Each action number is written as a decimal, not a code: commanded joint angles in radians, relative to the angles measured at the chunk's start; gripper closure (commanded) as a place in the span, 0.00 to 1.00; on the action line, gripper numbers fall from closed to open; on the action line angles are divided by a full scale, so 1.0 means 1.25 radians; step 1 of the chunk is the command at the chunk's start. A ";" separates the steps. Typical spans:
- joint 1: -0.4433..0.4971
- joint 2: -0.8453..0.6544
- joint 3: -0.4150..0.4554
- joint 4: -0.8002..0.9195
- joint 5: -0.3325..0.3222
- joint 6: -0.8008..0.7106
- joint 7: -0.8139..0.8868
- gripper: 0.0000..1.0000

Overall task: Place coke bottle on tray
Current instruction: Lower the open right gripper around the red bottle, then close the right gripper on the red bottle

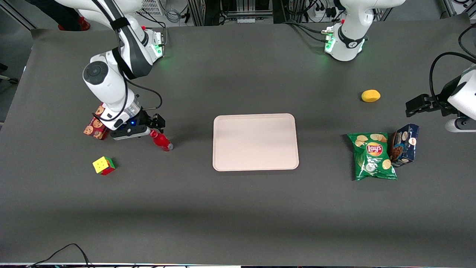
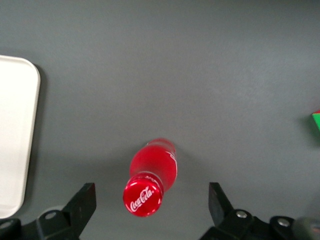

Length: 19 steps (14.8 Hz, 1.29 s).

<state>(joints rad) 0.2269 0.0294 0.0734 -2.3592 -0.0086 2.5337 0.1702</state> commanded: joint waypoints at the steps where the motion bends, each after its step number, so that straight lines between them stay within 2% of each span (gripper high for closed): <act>1: 0.010 0.027 -0.002 0.000 0.008 0.020 0.005 0.00; 19: 0.011 0.083 0.004 0.029 0.006 0.009 -0.002 0.00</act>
<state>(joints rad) 0.2308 0.1010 0.0824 -2.3525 -0.0086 2.5382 0.1702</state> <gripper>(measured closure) 0.000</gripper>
